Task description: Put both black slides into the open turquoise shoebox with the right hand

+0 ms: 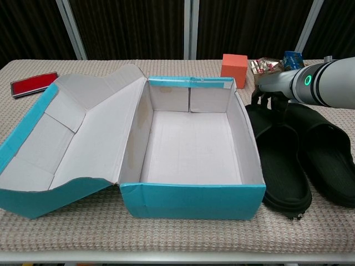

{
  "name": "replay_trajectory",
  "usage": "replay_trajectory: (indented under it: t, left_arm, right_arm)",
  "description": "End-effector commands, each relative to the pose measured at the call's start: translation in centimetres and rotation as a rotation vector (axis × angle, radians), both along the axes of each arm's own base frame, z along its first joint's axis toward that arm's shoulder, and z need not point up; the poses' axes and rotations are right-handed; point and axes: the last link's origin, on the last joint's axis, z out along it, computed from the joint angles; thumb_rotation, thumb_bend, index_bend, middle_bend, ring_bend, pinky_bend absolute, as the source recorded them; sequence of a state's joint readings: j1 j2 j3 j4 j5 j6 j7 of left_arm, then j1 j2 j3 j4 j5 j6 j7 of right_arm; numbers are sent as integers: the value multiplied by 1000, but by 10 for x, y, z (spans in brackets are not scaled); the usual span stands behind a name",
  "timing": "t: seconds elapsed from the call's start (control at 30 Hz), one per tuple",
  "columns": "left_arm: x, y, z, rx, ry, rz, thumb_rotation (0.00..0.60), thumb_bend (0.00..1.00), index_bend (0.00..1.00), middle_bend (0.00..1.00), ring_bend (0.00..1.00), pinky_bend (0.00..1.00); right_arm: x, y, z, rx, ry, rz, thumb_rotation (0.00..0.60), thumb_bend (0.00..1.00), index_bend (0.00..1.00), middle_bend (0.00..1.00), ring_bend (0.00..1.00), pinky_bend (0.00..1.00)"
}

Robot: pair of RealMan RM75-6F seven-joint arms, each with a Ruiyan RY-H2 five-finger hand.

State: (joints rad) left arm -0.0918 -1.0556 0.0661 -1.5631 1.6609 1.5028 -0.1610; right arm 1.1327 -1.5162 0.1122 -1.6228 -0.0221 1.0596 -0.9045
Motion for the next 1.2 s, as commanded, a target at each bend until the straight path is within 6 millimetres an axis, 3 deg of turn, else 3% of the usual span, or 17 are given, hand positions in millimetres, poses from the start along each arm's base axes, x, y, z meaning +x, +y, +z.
replay_trajectory:
  t: [0.03,0.33,0.5,0.73,0.87,1.03,1.2]
  left_arm:
    - [0,0,-1,-2,-1,-1,600,0,108,147,13,78]
    - [11,7,-6,-11,1,-17,600,0,108,147,12,78]
    - [17,10,-9,-13,8,-22,600,0,108,147,13,78]
    - [24,13,-10,-14,15,-32,600,0,108,147,13,78]
    - [27,14,-12,-15,16,-35,600,0,109,147,12,78]
    - [31,16,-11,-7,19,-42,600,0,108,147,13,78]
    - [33,18,-9,7,21,-46,600,0,108,147,12,78]
  right_arm:
    - [0,-2,7,-30,-12,8,600,129,413,373,298,267]
    - [-6,-4,50,-142,-84,27,600,159,500,445,375,507]
    - [-5,1,84,-201,-170,39,600,160,529,467,398,536]
    - [9,17,156,-330,-315,113,600,160,543,481,409,548]
    - [19,28,184,-369,-435,144,600,160,544,482,409,551]
    - [25,34,188,-360,-627,167,600,160,546,484,409,552]
    - [25,32,158,-294,-824,165,600,159,548,485,409,552]
